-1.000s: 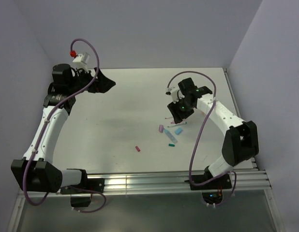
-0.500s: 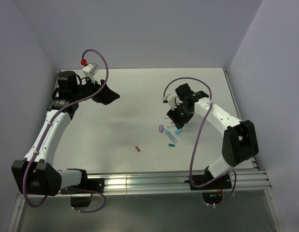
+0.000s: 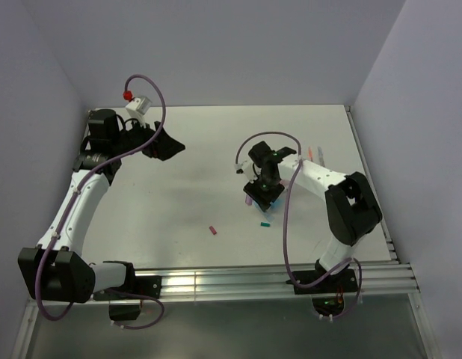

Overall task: Insert the pens into the pen caps
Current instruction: Pick up the pen from the center of the board.

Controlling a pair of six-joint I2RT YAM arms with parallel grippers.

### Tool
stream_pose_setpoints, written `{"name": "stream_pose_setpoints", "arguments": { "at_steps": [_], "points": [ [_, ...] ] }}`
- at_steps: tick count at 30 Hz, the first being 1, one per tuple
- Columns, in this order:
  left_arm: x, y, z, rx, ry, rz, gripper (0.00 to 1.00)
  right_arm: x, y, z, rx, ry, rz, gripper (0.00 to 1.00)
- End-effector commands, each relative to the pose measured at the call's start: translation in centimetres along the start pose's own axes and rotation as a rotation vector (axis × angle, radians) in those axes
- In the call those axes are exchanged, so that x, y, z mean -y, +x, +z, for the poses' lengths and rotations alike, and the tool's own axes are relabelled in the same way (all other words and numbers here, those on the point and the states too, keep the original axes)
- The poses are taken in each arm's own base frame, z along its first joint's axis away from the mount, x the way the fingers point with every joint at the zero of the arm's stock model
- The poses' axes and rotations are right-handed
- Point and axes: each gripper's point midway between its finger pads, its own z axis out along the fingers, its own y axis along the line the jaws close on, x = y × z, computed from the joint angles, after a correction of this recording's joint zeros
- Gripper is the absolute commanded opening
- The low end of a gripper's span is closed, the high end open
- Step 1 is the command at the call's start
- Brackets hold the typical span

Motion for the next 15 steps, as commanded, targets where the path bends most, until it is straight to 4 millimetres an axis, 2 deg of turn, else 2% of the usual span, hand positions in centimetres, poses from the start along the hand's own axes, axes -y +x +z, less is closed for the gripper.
{"name": "stream_pose_setpoints", "arguments": {
  "at_steps": [1,7,15],
  "points": [
    [1.1,-2.3,-0.7,0.072,0.009,0.046,0.94,0.3,-1.3,0.3,0.03,0.033,0.013,0.59],
    [0.8,-2.1,-0.7,0.07,-0.003,0.043,0.94,0.2,-1.4,1.8,0.019,0.036,0.024,0.58],
    [0.8,-2.2,-0.6,0.074,-0.009,0.038,0.95,-0.1,-0.6,3.8,-0.025,0.033,0.035,0.58]
  ]
}}
